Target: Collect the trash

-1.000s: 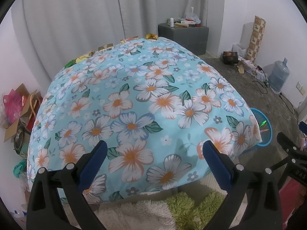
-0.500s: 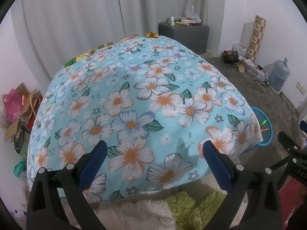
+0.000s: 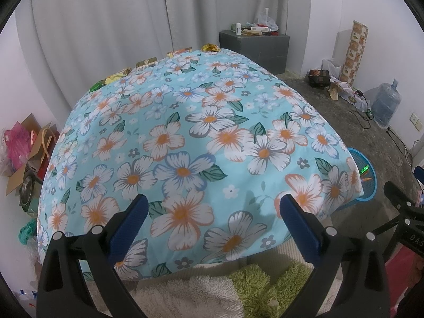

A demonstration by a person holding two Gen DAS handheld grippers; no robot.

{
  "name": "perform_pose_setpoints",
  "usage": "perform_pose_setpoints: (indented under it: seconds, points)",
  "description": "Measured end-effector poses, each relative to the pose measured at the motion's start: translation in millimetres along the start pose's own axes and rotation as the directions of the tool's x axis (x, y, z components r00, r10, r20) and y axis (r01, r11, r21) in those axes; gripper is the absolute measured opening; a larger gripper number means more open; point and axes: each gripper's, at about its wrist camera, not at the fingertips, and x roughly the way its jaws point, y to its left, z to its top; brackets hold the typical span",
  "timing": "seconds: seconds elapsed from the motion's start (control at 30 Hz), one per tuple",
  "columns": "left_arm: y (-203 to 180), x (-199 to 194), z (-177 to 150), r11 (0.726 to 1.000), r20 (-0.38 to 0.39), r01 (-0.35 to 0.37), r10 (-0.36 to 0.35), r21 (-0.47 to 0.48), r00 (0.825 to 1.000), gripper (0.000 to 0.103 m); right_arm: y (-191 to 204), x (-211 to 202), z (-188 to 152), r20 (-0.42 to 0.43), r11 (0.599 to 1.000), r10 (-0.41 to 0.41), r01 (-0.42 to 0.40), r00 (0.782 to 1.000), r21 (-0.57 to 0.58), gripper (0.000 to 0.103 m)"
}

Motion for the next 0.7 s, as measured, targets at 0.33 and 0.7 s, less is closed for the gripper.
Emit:
perform_pose_setpoints:
  seconds: [0.33, 0.7]
  points:
    - [0.4, 0.3, -0.2, 1.0, -0.001, 0.0, 0.0, 0.0, 1.0, 0.097, 0.5, -0.6, 0.1, 0.0, 1.0, -0.001, 0.001, 1.0, -0.001, 0.095]
    - [1.2, 0.4, -0.1, 1.0, -0.002, 0.0, 0.0, 0.002, 1.0, 0.097, 1.0, -1.2, 0.2, 0.0, 1.0, -0.001, 0.001, 1.0, 0.0, 0.095]
